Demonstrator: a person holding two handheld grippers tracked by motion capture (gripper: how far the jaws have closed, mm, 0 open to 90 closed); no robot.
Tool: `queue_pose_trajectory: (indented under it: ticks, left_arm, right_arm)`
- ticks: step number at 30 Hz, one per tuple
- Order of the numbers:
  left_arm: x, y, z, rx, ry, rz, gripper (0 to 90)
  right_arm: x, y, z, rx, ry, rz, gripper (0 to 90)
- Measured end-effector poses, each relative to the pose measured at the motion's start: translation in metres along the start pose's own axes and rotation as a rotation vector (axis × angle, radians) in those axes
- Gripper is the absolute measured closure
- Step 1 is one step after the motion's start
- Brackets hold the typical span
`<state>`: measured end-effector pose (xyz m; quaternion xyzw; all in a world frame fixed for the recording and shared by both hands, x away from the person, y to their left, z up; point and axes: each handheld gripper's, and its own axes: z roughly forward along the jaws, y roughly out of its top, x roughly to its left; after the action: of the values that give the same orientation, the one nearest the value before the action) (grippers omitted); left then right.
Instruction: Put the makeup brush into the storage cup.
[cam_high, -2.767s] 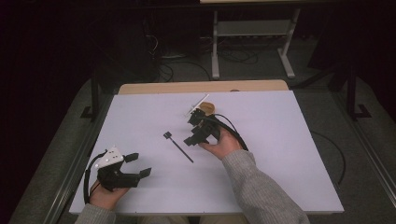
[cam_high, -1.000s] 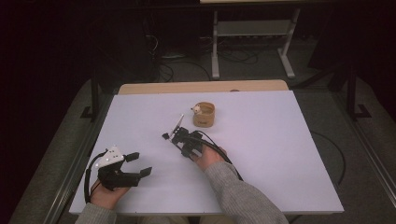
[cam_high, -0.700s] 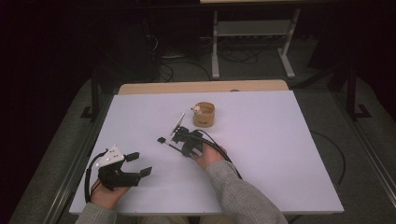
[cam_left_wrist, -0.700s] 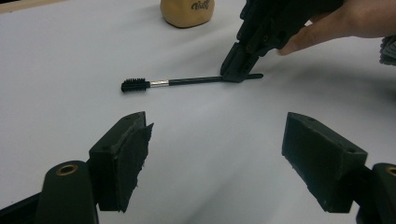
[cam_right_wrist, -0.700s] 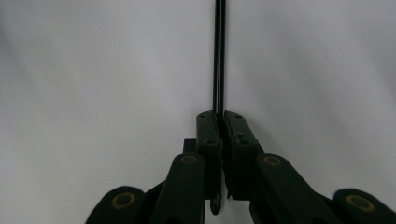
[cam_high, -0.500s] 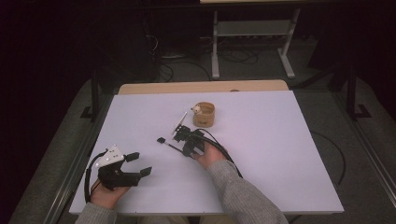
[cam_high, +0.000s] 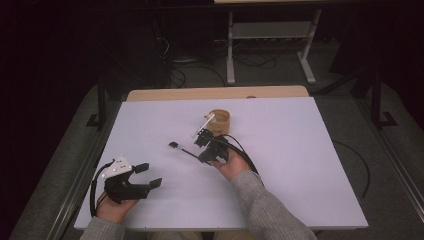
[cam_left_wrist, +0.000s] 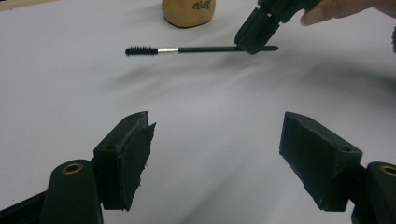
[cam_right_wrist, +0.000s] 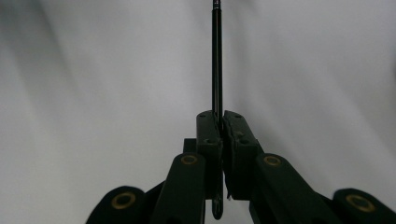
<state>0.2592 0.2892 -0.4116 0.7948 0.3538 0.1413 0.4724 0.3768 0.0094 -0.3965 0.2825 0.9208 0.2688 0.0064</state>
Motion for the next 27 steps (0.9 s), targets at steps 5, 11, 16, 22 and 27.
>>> queue_pose_trajectory:
  ticks: [5, 11, 16, 22, 27]
  left_arm:
    - [-0.004, 0.003, 0.003, -0.005, -0.008, -0.005, 24.3]
    - [-0.014, 0.013, 0.008, 0.002, -0.041, 0.026, 28.0]
    - [-0.018, 0.017, 0.016, 0.02, -0.074, 0.02, 32.1]
    - [-0.025, 0.025, 0.024, 0.022, -0.113, 0.026, 35.3]
    - [-0.035, 0.033, 0.03, 0.032, -0.119, 0.061, 34.8]
  right_arm:
    - [0.0, -0.007, -0.013, -0.037, 0.003, -0.011, 85.0]
    - [0.0, -0.031, -0.039, -0.135, 0.039, 0.014, 85.1]
    - [0.001, -0.046, -0.05, -0.175, 0.058, 0.03, 85.0]
    - [0.002, -0.064, -0.065, -0.227, 0.062, 0.03, 85.1]
    - [0.006, -0.077, -0.079, -0.276, 0.065, 0.011, 85.0]
